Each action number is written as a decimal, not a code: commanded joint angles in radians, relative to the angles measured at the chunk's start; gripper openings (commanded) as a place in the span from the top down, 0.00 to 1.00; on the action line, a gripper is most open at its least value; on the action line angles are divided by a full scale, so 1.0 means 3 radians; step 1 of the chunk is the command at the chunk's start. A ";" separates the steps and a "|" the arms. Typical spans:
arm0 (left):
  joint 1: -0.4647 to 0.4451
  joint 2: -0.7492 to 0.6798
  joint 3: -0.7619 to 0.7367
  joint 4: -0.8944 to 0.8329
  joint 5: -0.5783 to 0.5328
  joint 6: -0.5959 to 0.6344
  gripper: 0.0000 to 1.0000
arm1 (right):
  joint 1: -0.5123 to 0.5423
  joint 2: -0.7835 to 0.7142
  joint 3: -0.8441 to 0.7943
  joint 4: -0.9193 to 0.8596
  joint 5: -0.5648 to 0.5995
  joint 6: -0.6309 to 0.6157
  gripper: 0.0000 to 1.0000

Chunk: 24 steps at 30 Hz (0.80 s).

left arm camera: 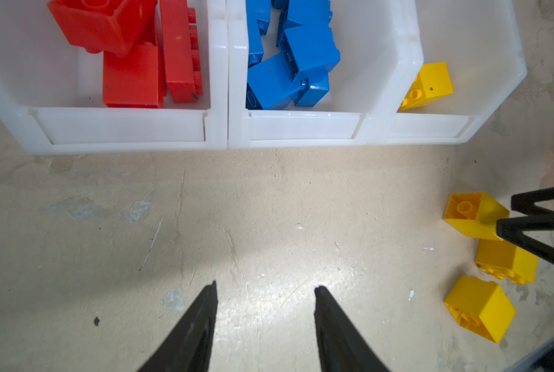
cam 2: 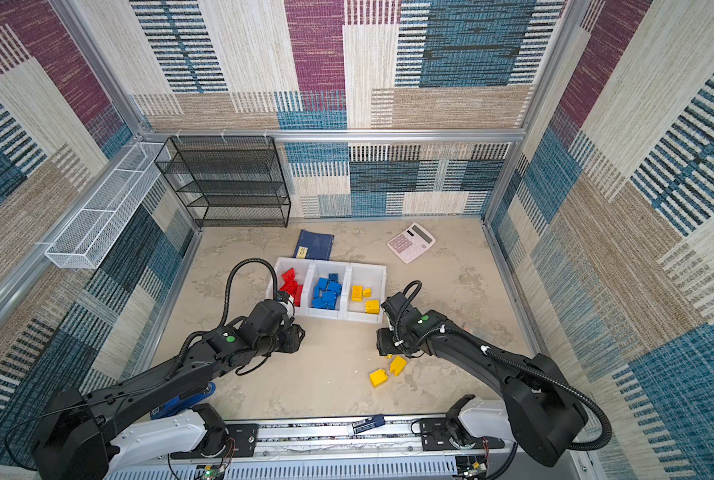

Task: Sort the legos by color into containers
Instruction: 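Grasp a yellow brick near the robot with the right gripper while the left withdraws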

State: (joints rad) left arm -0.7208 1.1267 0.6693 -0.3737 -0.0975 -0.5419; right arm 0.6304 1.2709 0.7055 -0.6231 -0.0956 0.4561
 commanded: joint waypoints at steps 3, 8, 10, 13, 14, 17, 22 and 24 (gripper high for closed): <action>0.0000 -0.0013 -0.0020 0.0082 0.0028 -0.0075 0.48 | 0.0063 0.0033 -0.0024 0.0068 -0.0018 0.0044 0.39; 0.0001 -0.0002 -0.0037 0.0122 0.0059 -0.0106 0.48 | 0.0171 0.0116 -0.0013 0.0073 -0.0017 0.0050 0.41; 0.0000 0.0012 -0.0036 0.0133 0.0069 -0.0105 0.48 | 0.0216 0.0153 0.0004 0.0072 0.0001 0.0063 0.43; 0.0002 0.0028 -0.0032 0.0150 0.0080 -0.0116 0.48 | 0.0263 0.0221 0.0040 0.0070 0.0066 0.0088 0.45; 0.0001 0.0029 -0.0030 0.0157 0.0088 -0.0114 0.48 | 0.0268 0.0253 0.0054 0.0060 0.0110 0.0103 0.47; 0.0002 0.0038 -0.0036 0.0152 0.0094 -0.0121 0.48 | 0.0296 0.0343 0.0110 0.0027 0.0239 0.0150 0.53; 0.0002 0.0022 -0.0053 0.0146 0.0070 -0.0125 0.48 | 0.0338 0.0445 0.0162 0.0037 0.0347 0.0230 0.61; 0.0001 0.0011 -0.0063 0.0146 0.0064 -0.0124 0.48 | 0.0347 0.0466 0.0181 0.0047 0.0362 0.0239 0.64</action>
State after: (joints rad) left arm -0.7212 1.1362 0.6548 -0.3447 -0.0727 -0.5690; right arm 0.7322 1.4025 0.7502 -0.6193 -0.0162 0.5011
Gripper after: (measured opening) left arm 0.521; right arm 0.372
